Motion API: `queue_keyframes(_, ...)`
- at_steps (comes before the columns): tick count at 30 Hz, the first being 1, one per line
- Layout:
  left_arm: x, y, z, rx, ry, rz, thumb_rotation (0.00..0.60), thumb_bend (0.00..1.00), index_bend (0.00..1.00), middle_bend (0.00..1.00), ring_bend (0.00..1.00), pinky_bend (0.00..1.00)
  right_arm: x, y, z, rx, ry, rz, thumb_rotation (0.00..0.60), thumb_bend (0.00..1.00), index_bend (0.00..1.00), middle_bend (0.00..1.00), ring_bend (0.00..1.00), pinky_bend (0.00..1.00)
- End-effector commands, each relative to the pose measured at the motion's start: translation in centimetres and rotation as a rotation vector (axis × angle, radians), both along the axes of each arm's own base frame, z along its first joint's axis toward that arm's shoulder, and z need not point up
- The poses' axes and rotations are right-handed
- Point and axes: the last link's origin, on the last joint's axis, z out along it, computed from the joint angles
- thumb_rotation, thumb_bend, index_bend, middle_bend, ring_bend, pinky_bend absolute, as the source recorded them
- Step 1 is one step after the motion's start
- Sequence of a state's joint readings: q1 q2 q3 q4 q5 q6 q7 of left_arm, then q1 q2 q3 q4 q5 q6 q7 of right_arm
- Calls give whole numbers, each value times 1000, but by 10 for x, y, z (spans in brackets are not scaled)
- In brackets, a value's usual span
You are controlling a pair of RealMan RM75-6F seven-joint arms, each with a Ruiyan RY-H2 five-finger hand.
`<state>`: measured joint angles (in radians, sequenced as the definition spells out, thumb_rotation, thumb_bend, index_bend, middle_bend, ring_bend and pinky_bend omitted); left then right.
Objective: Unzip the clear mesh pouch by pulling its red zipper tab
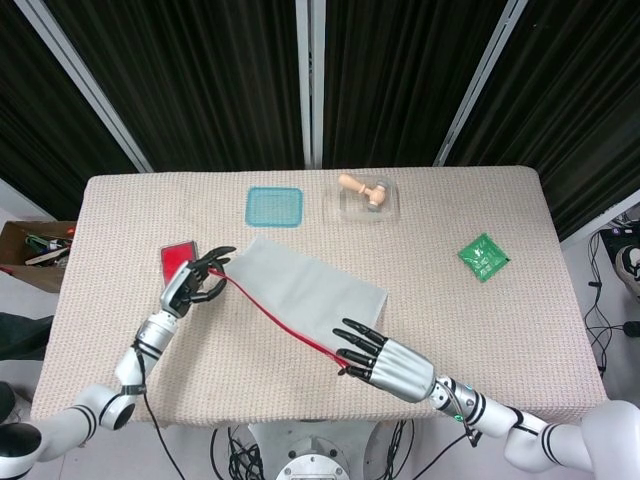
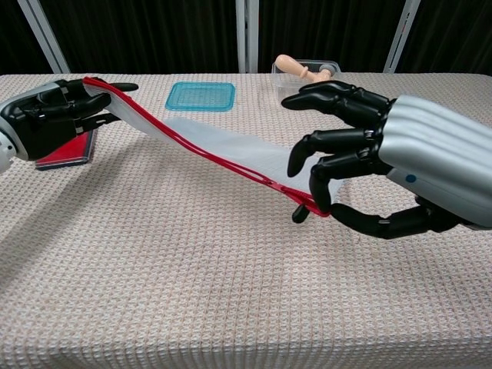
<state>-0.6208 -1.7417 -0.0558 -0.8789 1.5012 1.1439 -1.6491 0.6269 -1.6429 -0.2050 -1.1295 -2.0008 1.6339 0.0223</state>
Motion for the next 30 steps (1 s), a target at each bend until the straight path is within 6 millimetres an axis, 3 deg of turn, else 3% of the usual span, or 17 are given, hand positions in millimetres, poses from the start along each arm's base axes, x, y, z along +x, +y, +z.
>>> queue_keyframes(1,-2,2,0,4,0,17,600,475,671,188,83,128,-5,3,3,-1,0,-11,600,515,984,316,35,0)
queue_keyframes(17,-9,3,3,17,12,45,600,478,673,188,83,129,-26,17,9,3,37,-49,600,515,983,314,35,0)
queue_keyframes(22,-8,0,1,13,50,21,600,477,674,188,83,128,-24,14,10,4,26,-60,600,515,969,306,28,0)
queue_keyframes(25,-10,-4,-1,30,158,-24,600,475,658,188,83,128,-17,9,8,25,30,-66,600,511,934,298,11,0)
queue_keyframes(28,-14,-7,-2,49,307,-71,600,471,527,181,83,129,-12,3,5,44,49,-81,600,489,855,280,0,0)
queue_keyframes(30,-19,-9,-1,77,469,-119,600,464,383,165,83,129,-9,-1,2,59,77,-106,600,472,765,254,0,0)
